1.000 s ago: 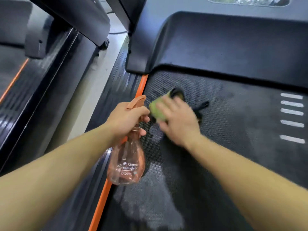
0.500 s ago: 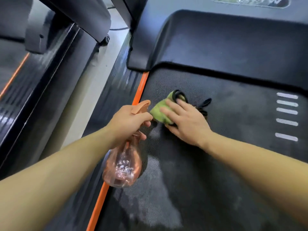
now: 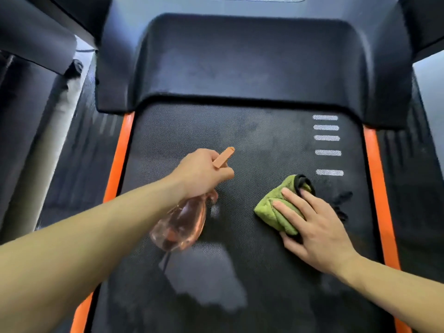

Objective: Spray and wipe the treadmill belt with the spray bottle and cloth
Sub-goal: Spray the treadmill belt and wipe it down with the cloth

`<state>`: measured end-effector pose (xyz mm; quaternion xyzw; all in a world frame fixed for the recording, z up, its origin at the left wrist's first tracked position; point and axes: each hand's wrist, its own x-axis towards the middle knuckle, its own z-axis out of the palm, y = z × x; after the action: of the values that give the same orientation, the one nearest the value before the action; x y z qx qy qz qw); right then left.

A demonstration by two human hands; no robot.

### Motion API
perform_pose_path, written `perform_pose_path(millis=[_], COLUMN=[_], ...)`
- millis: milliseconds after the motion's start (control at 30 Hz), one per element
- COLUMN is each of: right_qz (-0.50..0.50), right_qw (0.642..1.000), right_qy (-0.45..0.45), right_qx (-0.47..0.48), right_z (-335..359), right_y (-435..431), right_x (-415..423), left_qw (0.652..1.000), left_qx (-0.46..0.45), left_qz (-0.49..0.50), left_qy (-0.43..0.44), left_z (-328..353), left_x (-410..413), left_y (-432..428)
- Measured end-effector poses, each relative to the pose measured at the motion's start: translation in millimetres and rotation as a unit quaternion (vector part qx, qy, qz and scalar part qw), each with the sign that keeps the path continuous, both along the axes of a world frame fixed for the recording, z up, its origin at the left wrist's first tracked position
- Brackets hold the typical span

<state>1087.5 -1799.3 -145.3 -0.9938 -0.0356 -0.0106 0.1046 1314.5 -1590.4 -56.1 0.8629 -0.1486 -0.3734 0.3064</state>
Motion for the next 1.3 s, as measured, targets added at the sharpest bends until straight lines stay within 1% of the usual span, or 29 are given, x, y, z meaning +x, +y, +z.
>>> perform_pose_path(millis=[100,300,367,467,533,600,700,767,833,900,933,967,1000,1067,1133,1167,1200,1233,1300], right_qz=[-0.030,-0.048,-0.020,0.079,0.136,0.158,0.117,0.039,-0.044,-0.099,-0.094,-0.053,0.012,0.158,0.232,0.239,0.219,0.167,0.008], right_qw=[0.999,0.999,1.000,0.997,0.991,0.987,0.993,0.999,0.999,0.995,0.995,0.997,0.999,0.987,0.972,0.971,0.975,0.985,0.998], right_qy=[-0.004,-0.007,-0.003,0.003,0.002,-0.002,-0.003,-0.027,-0.028,-0.027,-0.040,-0.050,-0.050,-0.028,-0.001,-0.001,-0.014,-0.035,-0.058], right_qx=[0.010,0.003,-0.005,-0.018,-0.013,-0.007,0.006,0.013,0.016,0.005,-0.005,0.000,0.012,0.031,0.031,0.024,0.017,0.013,0.006], right_z=[-2,-2,-1,0,0,-2,-5,-4,3,3,1,-1,-3,-6,-6,-6,-7,-8,1], right_y=[8,18,28,46,54,54,32,9,-6,3,15,31,50,77,76,67,59,48,19], right_x=[2,-6,-12,-21,-17,2,64,128,189,211,202,183,157,102,87,97,114,136,182], left_qw=[1.000,0.998,0.998,0.998,0.997,0.995,0.993,0.992,0.991,0.989,0.988,0.988,0.987,0.988,0.991,0.990,0.989,0.987,0.987], left_qx=[0.010,0.018,0.038,0.069,0.073,0.061,0.016,-0.007,-0.019,-0.030,-0.038,-0.044,-0.049,-0.050,-0.032,-0.031,-0.035,-0.037,-0.036], left_qz=[-0.016,-0.034,-0.035,-0.007,0.007,0.027,0.077,0.098,0.120,0.135,0.138,0.140,0.142,0.137,0.124,0.125,0.133,0.138,0.133], left_qy=[0.014,0.043,0.036,0.011,0.034,0.072,0.088,0.075,0.058,0.050,0.050,0.049,0.049,0.050,0.046,0.051,0.062,0.073,0.087], left_z=[-5,-2,1,0,0,1,4,7,10,12,13,14,15,15,16,15,13,11,8], left_x=[0,-5,-7,-11,-12,-9,2,10,19,27,30,32,34,33,31,30,29,28,26], left_y=[-15,-23,-16,5,22,36,48,50,51,49,46,43,41,38,34,33,32,31,29])
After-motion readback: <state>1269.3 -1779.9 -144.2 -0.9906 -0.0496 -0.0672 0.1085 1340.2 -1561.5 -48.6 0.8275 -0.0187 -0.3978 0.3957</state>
